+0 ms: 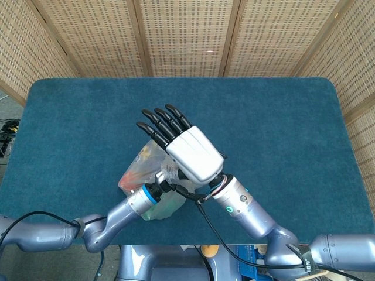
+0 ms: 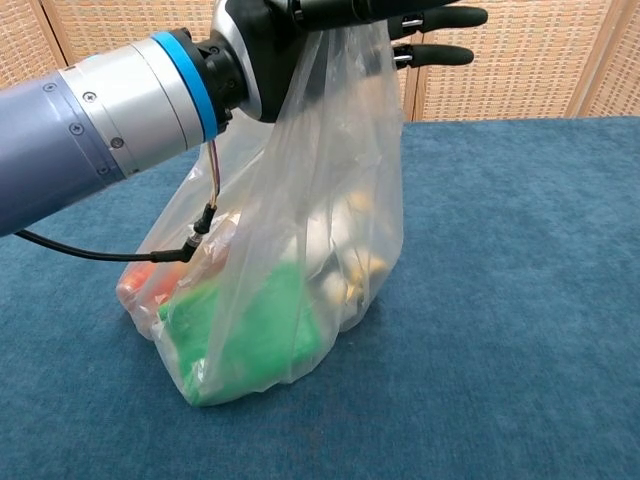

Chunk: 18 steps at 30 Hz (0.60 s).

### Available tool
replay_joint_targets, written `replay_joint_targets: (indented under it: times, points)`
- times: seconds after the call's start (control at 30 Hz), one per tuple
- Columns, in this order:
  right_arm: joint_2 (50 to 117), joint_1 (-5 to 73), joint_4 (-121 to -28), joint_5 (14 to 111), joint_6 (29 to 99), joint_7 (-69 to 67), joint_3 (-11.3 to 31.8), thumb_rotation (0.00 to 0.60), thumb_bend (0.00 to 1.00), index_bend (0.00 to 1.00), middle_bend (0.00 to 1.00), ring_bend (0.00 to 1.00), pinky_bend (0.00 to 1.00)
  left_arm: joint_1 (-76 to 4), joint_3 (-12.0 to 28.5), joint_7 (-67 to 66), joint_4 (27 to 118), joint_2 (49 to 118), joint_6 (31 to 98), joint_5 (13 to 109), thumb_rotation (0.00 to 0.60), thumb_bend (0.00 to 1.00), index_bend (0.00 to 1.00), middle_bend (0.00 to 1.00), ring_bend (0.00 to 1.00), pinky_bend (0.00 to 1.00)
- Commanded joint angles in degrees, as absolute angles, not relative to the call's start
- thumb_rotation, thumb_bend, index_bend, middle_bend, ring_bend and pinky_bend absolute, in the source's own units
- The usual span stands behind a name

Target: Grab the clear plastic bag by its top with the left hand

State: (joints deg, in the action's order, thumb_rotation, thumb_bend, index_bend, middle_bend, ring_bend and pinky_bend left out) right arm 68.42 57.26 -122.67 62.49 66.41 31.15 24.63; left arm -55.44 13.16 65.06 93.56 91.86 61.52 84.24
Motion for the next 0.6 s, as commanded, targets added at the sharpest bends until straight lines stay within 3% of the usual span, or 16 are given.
replay_joint_targets:
  times: [0.03,0.6]
  points:
    - [66.1,55.0,-122.4,66.3,67.6,30.2,23.1,0.6,0.0,0.0,0.0,0.0,0.0,-55.1,13.4,64.5,93.5,92.4,61.9,84.1,0.6,0.19,0.21,0.21,0.23,0.23]
    - [56.5,43.4,-123.9,80.8,73.1,19.6,17.3,0.6,0.0,0.0,0.0,0.0,0.0,-53.8,15.8,64.2,92.8,96.2,64.2,83.2,0.6,0.19,0.19,0.2,0.23,0.23]
